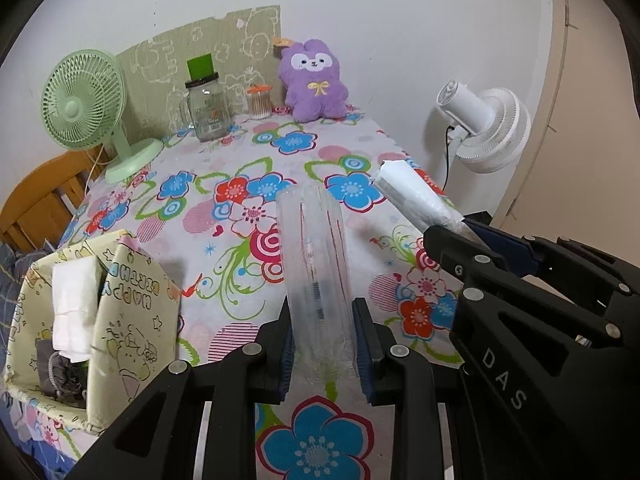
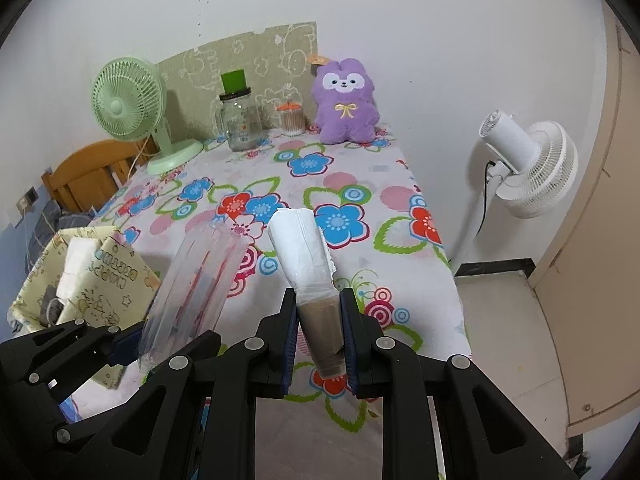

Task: Organize soft objects
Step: 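Lift and carry the tube with the left tool while the right tool carries the towel toward the box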

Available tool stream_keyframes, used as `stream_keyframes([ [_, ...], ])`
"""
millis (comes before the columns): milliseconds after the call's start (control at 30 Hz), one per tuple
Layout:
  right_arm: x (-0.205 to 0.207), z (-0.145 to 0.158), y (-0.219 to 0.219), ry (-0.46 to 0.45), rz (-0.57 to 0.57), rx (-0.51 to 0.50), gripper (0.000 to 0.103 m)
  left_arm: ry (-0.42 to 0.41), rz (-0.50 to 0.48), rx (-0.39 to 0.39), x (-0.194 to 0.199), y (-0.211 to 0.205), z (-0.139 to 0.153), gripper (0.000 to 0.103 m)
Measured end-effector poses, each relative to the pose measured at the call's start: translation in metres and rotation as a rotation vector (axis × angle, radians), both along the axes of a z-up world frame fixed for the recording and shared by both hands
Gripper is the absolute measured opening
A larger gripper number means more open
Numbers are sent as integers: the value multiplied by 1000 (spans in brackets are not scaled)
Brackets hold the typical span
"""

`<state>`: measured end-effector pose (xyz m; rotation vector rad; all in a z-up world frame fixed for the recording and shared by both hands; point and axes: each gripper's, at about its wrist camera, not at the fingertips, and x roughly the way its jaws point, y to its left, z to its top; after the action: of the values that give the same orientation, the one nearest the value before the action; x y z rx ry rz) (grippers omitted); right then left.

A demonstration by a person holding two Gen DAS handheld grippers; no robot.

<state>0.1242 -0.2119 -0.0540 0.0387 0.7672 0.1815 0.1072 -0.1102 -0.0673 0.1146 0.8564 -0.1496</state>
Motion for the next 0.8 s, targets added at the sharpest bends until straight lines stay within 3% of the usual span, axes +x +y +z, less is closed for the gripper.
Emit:
stream_keyframes([
  [800, -33, 55, 20, -106, 14, -17, 23, -79, -9, -4, -29, 19, 50, 26],
])
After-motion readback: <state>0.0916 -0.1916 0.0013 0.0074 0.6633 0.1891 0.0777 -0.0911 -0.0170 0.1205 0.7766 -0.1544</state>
